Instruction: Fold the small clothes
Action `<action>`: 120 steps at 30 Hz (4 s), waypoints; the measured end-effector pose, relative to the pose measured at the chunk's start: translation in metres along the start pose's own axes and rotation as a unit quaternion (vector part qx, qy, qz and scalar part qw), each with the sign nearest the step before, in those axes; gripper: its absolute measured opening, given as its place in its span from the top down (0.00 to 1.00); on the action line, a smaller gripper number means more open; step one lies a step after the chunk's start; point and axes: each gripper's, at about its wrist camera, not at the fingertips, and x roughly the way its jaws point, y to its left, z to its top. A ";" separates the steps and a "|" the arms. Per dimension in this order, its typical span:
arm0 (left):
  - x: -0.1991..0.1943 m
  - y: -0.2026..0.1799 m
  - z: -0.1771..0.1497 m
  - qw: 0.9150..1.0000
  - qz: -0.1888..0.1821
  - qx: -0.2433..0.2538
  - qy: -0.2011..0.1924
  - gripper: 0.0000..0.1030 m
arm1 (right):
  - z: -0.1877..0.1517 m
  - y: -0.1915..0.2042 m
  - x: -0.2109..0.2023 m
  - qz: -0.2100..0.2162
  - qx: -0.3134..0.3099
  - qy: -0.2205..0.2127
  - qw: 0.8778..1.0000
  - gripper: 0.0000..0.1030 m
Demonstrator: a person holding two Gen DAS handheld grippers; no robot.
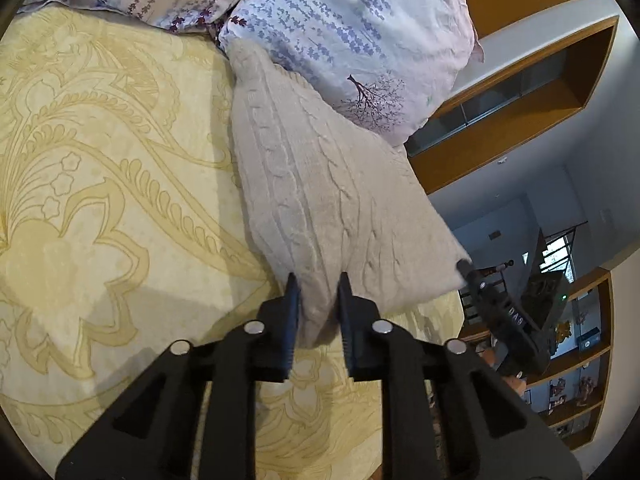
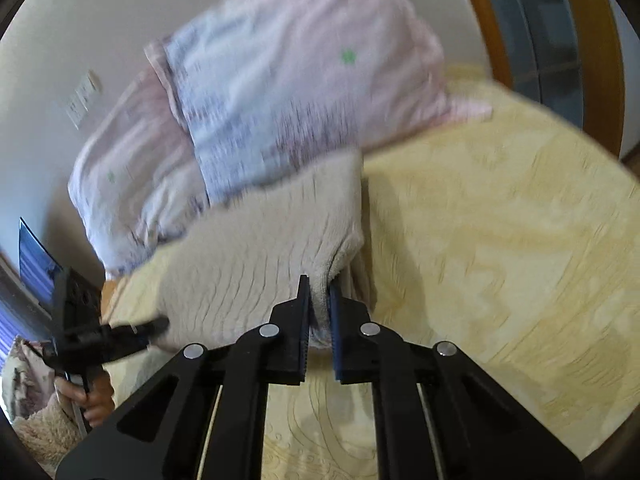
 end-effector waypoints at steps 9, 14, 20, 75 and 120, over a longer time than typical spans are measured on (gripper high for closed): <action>0.005 0.005 -0.012 1.000 0.013 0.002 0.001 0.85 | -0.017 -0.012 0.032 -0.060 -0.009 0.062 0.996 0.91; 0.004 0.004 -0.008 1.000 0.009 0.001 0.012 0.77 | -0.012 -0.020 0.029 -0.035 0.017 0.074 0.997 0.88; -0.022 -0.002 0.009 1.000 0.014 0.013 -0.022 0.32 | 0.010 -0.027 0.011 -0.009 0.060 0.048 0.997 0.42; -0.056 0.022 0.063 1.000 0.014 -0.007 -0.018 0.61 | 0.023 0.076 0.102 0.252 0.083 0.172 0.949 0.71; -0.102 0.018 0.015 0.941 0.298 0.120 -0.106 0.20 | 0.001 0.142 0.097 0.063 -0.096 0.061 0.992 0.70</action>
